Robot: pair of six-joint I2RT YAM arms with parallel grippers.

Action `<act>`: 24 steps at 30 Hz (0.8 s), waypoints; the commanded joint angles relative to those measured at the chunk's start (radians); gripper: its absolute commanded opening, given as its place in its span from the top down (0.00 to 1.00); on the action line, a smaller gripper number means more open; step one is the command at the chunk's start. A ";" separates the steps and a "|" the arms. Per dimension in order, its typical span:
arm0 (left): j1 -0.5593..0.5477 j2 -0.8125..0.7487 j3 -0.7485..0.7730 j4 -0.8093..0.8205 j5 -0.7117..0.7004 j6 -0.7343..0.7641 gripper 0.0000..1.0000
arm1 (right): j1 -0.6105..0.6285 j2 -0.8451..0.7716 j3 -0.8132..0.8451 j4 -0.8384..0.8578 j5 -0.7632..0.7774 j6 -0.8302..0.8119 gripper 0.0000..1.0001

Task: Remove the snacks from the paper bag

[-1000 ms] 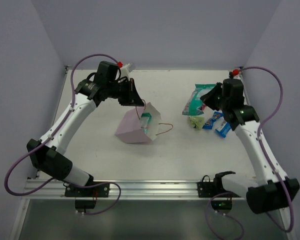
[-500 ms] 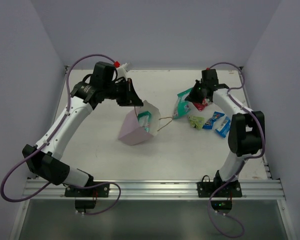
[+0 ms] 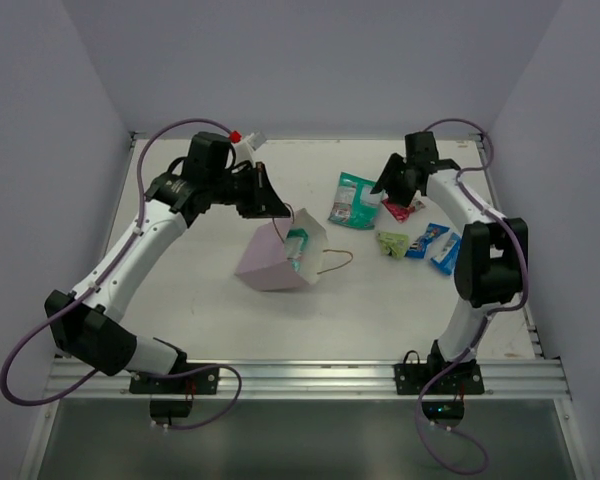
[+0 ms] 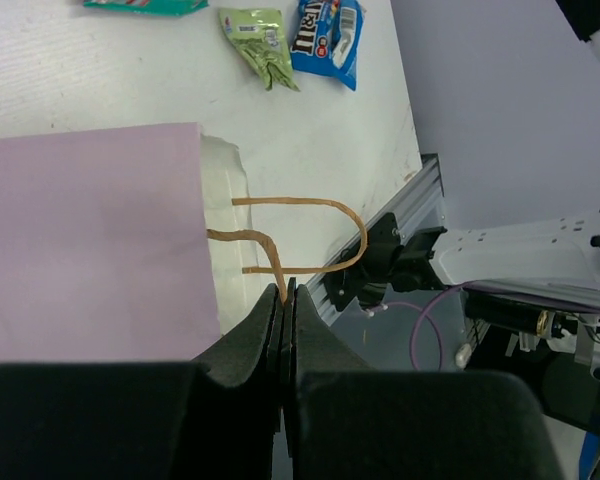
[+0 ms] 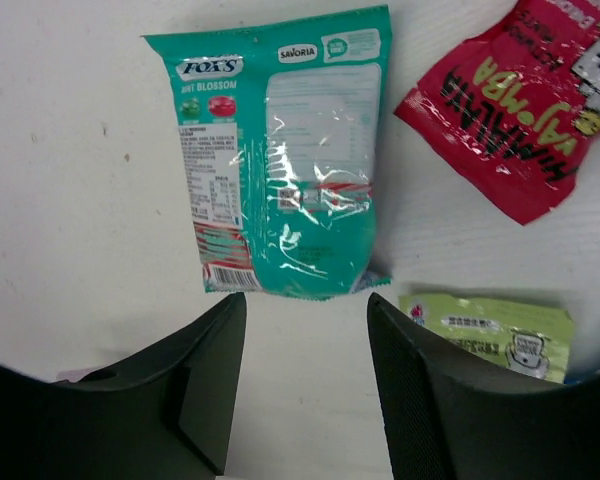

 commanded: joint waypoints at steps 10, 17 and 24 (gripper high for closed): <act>0.009 0.046 -0.010 0.124 0.071 0.016 1.00 | 0.212 -0.521 -0.112 -0.092 -0.117 0.025 0.51; 0.009 0.068 -0.017 0.181 0.109 -0.003 1.00 | 0.390 -0.636 -0.339 0.088 -0.139 0.220 0.57; 0.009 0.103 0.026 0.176 0.149 0.006 1.00 | 0.476 -0.595 -0.439 0.175 -0.110 0.292 0.60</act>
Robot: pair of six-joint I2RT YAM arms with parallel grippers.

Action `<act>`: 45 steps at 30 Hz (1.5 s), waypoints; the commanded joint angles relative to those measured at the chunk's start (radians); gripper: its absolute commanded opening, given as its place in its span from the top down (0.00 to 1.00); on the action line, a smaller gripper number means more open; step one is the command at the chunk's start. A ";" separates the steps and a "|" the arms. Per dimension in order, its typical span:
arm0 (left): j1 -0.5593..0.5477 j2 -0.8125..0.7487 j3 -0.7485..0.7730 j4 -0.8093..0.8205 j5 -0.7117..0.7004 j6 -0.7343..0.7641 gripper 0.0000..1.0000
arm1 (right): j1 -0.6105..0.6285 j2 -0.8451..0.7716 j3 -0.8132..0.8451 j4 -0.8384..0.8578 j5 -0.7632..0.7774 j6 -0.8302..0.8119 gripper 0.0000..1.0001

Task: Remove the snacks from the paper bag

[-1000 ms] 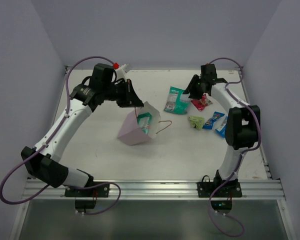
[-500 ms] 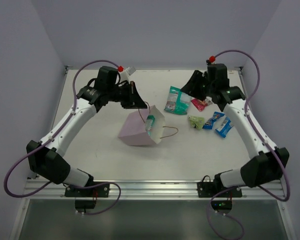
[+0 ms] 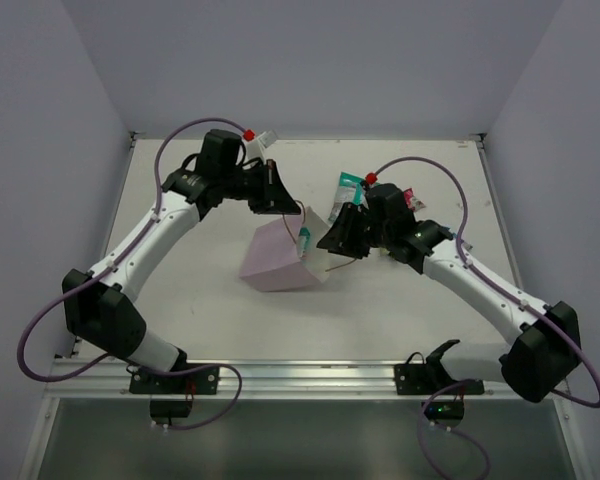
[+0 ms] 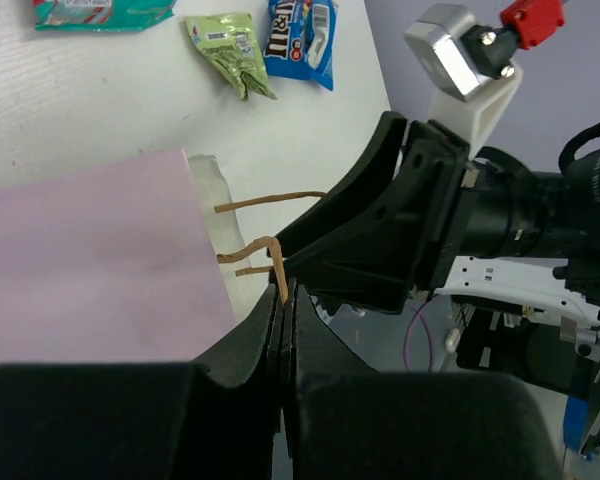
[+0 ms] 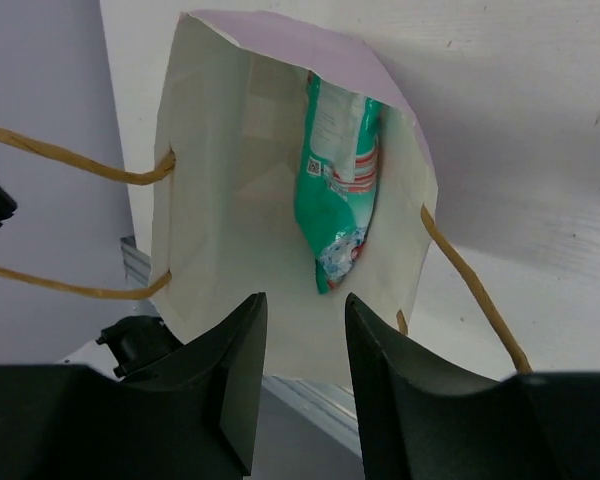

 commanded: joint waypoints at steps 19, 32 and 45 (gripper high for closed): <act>0.012 0.003 0.071 -0.053 0.083 0.035 1.00 | 0.170 0.275 0.035 0.230 0.240 0.049 0.54; 0.012 -0.002 0.095 -0.087 0.087 -0.002 1.00 | 0.189 0.419 0.060 0.351 0.280 -0.002 0.53; 0.012 -0.014 0.091 -0.131 0.076 0.003 1.00 | 0.205 0.464 0.078 0.411 0.315 -0.028 0.98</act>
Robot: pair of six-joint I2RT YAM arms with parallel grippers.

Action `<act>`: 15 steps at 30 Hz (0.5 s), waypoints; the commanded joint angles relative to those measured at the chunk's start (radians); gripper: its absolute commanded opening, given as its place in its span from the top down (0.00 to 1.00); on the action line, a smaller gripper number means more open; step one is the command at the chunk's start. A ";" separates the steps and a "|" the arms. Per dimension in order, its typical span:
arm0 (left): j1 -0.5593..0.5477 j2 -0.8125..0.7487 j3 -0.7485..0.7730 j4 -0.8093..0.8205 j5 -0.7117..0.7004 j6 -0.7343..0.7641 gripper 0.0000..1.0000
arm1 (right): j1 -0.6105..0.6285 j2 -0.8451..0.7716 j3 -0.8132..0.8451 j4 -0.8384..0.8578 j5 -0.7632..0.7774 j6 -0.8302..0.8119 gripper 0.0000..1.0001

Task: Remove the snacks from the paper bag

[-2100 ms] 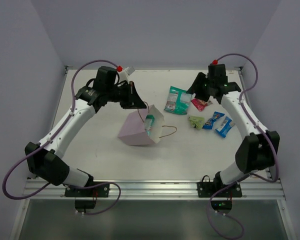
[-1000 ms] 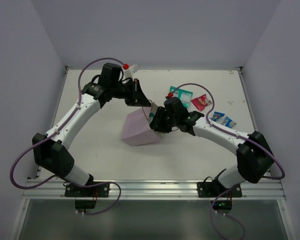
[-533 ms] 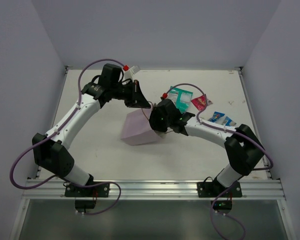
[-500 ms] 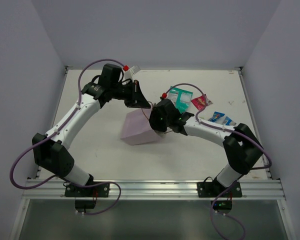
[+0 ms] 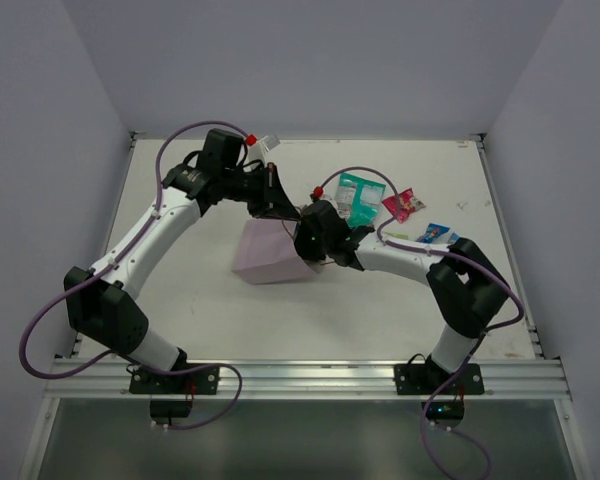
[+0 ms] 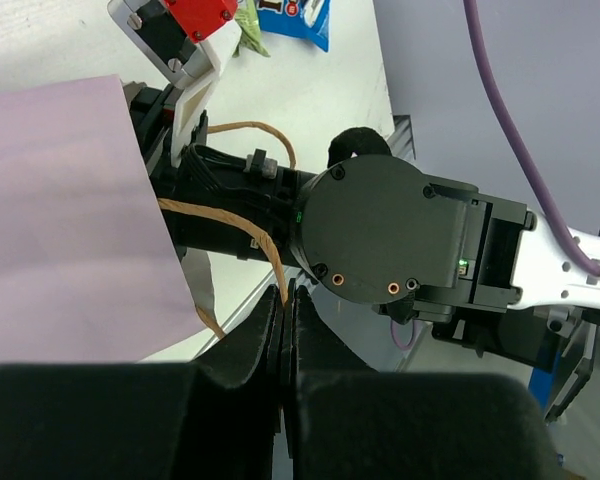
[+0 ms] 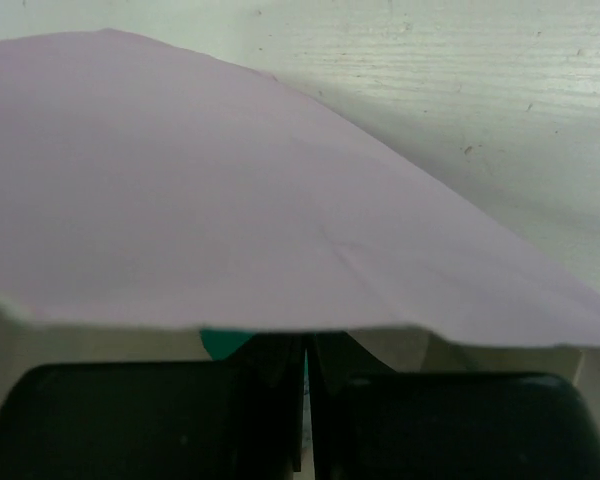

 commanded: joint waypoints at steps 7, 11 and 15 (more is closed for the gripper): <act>0.013 -0.060 -0.005 -0.035 -0.037 0.044 1.00 | 0.010 -0.152 0.039 -0.061 0.083 -0.025 1.00; 0.019 -0.078 -0.055 0.020 -0.042 0.020 1.00 | 0.008 -0.245 0.042 -0.186 0.104 -0.035 1.00; 0.019 -0.083 -0.048 0.049 -0.042 0.008 1.00 | 0.008 -0.321 0.056 -0.272 0.112 -0.054 1.00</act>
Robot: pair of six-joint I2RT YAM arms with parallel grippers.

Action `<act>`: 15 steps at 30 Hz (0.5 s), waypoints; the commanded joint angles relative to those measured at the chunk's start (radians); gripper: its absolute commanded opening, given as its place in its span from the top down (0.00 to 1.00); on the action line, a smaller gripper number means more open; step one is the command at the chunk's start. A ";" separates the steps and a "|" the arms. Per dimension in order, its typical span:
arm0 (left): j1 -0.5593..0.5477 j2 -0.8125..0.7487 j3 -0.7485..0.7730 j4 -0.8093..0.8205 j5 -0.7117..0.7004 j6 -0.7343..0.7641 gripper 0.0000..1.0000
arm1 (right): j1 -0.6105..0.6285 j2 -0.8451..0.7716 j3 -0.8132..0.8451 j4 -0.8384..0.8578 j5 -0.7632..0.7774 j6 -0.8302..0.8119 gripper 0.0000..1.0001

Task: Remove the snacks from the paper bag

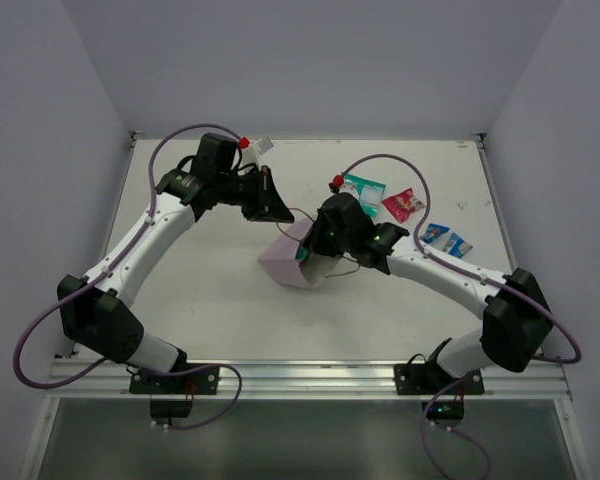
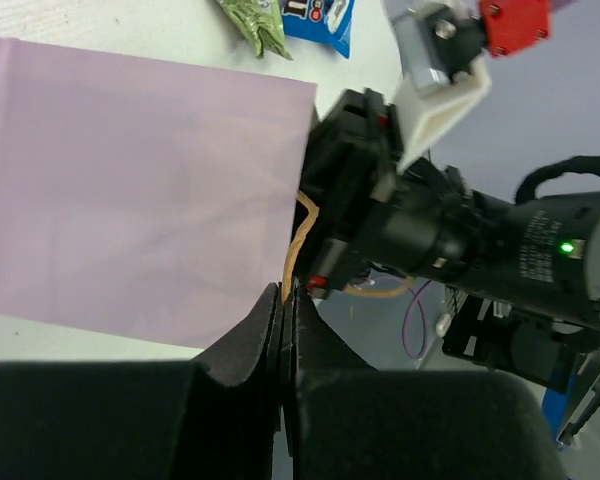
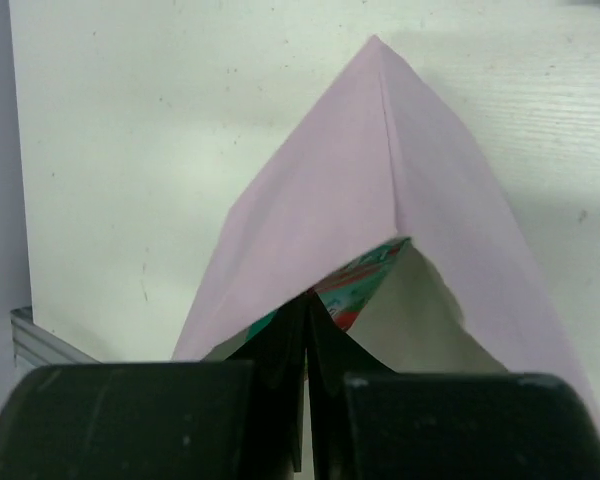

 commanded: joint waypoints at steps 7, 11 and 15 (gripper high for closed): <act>0.008 -0.033 0.005 0.121 -0.026 -0.058 1.00 | 0.002 -0.161 0.106 -0.205 0.033 -0.059 1.00; 0.008 -0.010 0.028 0.161 -0.054 -0.103 1.00 | 0.004 -0.190 0.142 -0.267 0.026 -0.082 1.00; 0.008 0.006 0.042 0.143 -0.107 -0.105 1.00 | 0.004 -0.227 0.208 -0.340 0.029 -0.114 1.00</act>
